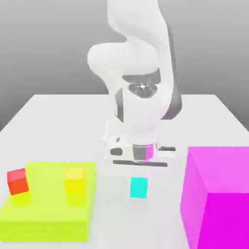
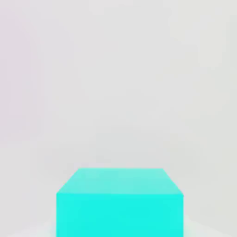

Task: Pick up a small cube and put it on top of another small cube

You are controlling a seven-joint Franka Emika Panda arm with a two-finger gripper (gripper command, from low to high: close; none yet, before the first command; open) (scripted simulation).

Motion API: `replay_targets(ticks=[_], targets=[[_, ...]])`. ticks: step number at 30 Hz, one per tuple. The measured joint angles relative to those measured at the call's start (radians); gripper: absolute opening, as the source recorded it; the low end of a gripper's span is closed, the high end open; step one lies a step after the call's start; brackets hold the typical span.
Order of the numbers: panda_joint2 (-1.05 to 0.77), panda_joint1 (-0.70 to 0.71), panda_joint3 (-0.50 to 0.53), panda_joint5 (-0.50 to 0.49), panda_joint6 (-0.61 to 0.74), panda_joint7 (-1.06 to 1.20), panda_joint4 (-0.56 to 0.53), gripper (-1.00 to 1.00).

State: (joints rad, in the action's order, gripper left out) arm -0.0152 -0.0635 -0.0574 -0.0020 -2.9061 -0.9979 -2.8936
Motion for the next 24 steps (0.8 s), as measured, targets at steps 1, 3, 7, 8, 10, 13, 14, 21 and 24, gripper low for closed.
replay_targets(ticks=[1, 3, 7, 8, 10, 13, 14, 21, 24], targets=[[0.005, -0.001, 0.004, 0.008, 0.031, 0.011, 0.021, -1.00], [-0.001, 0.008, 0.035, 0.020, 0.098, 0.029, 0.082, -1.00], [-0.007, 0.157, 0.110, 0.030, 0.228, 0.038, 0.207, -1.00], [-0.004, 0.192, 0.124, 0.029, 0.259, 0.034, 0.233, -1.00], [0.004, 0.255, 0.153, 0.028, 0.320, 0.025, 0.286, -1.00], [0.017, 0.332, 0.208, 0.025, 0.410, 0.010, 0.365, -1.00], [0.021, 0.346, 0.237, 0.023, 0.441, 0.005, 0.391, -1.00], [0.035, 0.452, 0.328, 0.002, 0.422, -0.062, 0.389, -1.00], [-0.051, 0.458, 0.317, 0.039, 0.316, -0.037, 0.367, 1.00]])
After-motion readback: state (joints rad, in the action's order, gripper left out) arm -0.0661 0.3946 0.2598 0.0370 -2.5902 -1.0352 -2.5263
